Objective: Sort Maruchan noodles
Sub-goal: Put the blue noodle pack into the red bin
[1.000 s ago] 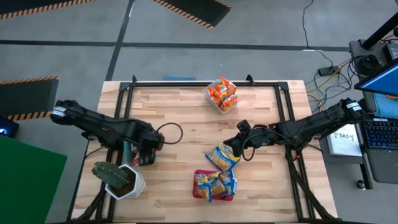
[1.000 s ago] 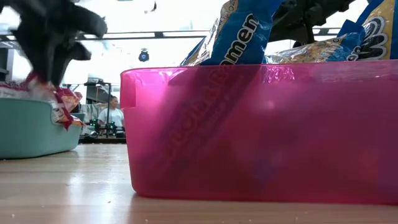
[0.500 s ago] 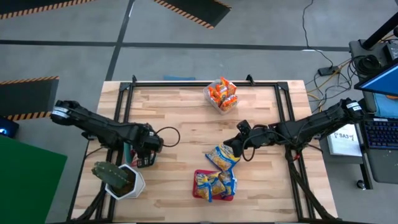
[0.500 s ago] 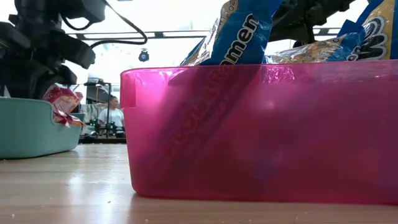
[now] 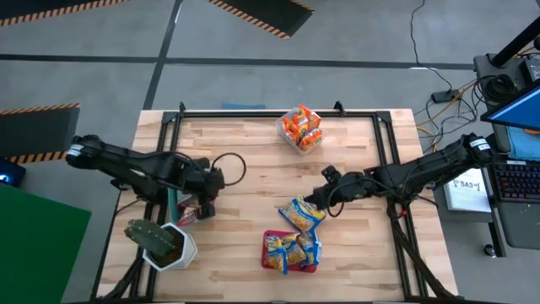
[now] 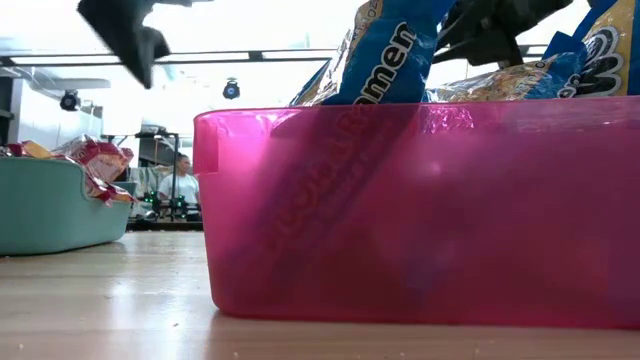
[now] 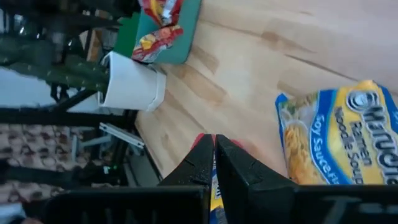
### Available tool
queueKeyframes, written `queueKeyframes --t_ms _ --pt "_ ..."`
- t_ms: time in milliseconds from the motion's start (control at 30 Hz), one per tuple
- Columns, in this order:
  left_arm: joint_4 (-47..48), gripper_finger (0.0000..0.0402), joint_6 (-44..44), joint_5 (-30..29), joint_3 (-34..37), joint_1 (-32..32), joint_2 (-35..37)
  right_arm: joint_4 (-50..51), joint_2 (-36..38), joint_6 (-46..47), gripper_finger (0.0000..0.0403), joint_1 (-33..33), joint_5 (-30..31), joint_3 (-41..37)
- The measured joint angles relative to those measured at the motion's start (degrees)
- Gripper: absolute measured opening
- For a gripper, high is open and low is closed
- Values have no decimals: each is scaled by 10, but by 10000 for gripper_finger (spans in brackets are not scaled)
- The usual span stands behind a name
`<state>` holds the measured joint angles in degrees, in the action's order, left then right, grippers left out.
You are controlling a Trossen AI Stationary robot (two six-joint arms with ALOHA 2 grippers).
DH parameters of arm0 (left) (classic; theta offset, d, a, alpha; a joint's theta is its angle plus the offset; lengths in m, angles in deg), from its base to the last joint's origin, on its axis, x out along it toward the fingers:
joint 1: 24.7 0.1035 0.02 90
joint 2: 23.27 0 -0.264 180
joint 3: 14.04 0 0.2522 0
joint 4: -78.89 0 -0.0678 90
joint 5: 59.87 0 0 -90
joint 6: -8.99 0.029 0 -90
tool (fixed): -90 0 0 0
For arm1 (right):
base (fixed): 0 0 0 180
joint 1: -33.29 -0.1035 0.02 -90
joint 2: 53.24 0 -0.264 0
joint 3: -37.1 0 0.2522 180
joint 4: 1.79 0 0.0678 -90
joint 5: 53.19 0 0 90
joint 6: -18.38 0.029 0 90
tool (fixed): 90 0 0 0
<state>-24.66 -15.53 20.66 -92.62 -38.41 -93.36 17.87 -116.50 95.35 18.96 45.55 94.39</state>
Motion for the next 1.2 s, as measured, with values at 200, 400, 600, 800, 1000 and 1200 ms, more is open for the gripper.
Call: queueKeyframes --t_ms 200,400,600,800,1000,1200 --pt "-96 40 53 -61 -49 0 0 39 -19 43 9 6 -14 0" --pt "-206 40 116 -67 -73 1 0 85 -65 63 9 30 -74 -1" --pt "-214 40 119 -67 -72 1 -1 155 -101 137 10 46 -101 -1" --pt "-220 40 110 -67 -45 1 -2 153 -100 133 41 57 -135 -1" --pt "-219 40 107 -67 -29 1 -2 183 -96 130 114 63 -167 -1" --pt "-227 40 99 -66 -14 2 -2 198 -96 109 194 70 -163 -10"
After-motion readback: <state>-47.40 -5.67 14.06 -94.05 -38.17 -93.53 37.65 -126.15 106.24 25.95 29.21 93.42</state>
